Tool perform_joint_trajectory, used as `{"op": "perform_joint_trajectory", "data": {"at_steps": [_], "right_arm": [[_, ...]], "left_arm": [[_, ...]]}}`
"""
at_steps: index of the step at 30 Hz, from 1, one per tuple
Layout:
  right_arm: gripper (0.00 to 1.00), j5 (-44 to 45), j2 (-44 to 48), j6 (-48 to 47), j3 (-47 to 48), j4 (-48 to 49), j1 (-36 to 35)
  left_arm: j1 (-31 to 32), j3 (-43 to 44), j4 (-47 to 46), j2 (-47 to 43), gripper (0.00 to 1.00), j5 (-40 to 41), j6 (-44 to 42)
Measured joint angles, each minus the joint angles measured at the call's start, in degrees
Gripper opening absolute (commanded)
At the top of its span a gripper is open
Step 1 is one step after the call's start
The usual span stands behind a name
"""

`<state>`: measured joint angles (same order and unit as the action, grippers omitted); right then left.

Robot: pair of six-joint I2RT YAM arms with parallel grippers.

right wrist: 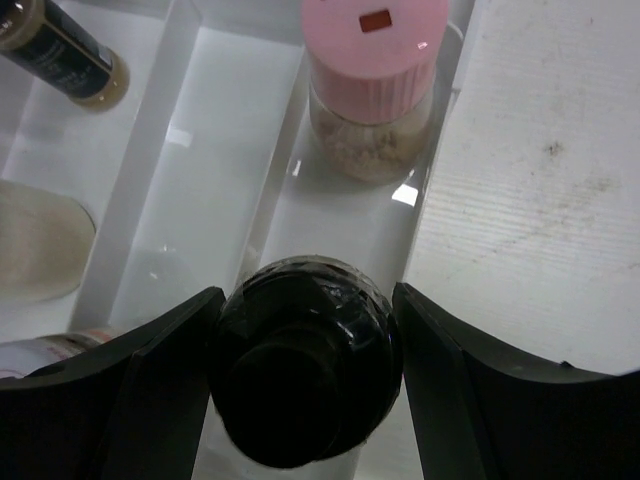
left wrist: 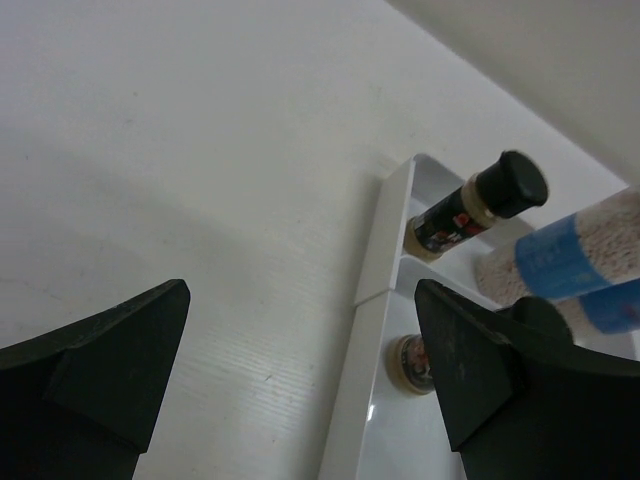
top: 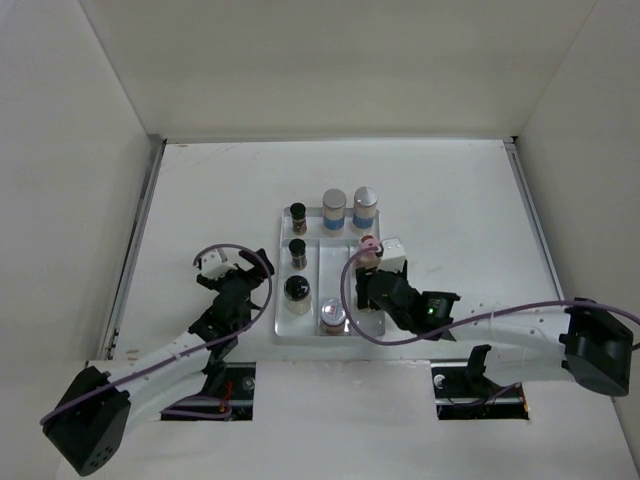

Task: Organize the condiment bottles

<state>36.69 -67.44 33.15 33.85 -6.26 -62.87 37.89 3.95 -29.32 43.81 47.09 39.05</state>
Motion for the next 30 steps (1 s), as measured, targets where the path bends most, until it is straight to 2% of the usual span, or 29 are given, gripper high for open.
{"op": "perform_joint_trajectory", "data": {"at_steps": [2,5,8,11,15,18,19,20,22,23,24,25,27,29,30], "right_arm": [[0.82,0.13,-1.14,0.28,-0.63,1.4,-0.48],[1.0,0.2,-1.18,0.17,-1.03,2.01,-0.59],[1.0,0.2,1.36,-1.29,-1.03,1.92,-0.5],[1.0,-0.46,9.81,-3.87,-0.96,1.99,1.84],[1.0,-1.9,21.24,-6.67,0.96,4.57,13.49],[1.0,-4.2,23.54,-7.19,1.81,10.67,26.12],[0.99,-5.22,23.1,-6.95,1.77,13.09,30.75],[0.87,-6.4,21.81,-6.43,1.51,15.8,35.17],[0.52,-8.92,17.88,-4.94,-0.07,21.11,41.64],[0.37,-9.99,15.89,-4.2,-1.14,23.1,43.52],[0.28,-11.04,13.22,-2.69,-2.67,25.09,44.81],[0.23,-11.74,10.78,-1.33,-4.33,26.56,45.31],[0.23,-12.7,7.21,0.63,-7.08,27.54,45.22],[0.34,-13.09,5.2,1.81,-8.98,27.89,44.78],[0.44,-13.11,4.81,2.32,-9.53,28.22,44.54]], "left_arm": [[-0.02,1.42,1.68,3.32,1.0,-0.92,0.22],[-0.15,3.65,5.22,5.46,1.0,-1.84,0.81],[-0.94,6.47,10.08,4.76,1.0,-2.84,1.31],[-2.38,9.27,15.06,0.55,1.0,-4.09,1.49],[-4.11,13.6,20.94,-4.31,1.0,-4.83,1.36],[-4.92,18.38,25.99,-3.54,1.0,-6.14,0.98],[-5.14,20.0,27.63,-2.84,1.0,-6.88,0.87],[-5.35,21.46,29.24,-1.95,1.0,-7.52,0.76],[-5.77,23.43,32.22,-0.28,1.0,-8.98,0.74],[-5.92,24.13,33.94,0.33,1.0,-9.66,0.74],[-6.05,24.7,35.71,0.68,1.0,-10.21,0.74],[-6.16,25.24,37.44,0.9,1.0,-10.56,0.74],[-6.36,26.47,40.79,0.9,1.0,-10.95,0.74],[-6.38,28.26,43.74,0.9,1.0,-10.97,0.74],[-6.36,29.44,45.16,0.9,1.0,-10.95,0.74]]}}
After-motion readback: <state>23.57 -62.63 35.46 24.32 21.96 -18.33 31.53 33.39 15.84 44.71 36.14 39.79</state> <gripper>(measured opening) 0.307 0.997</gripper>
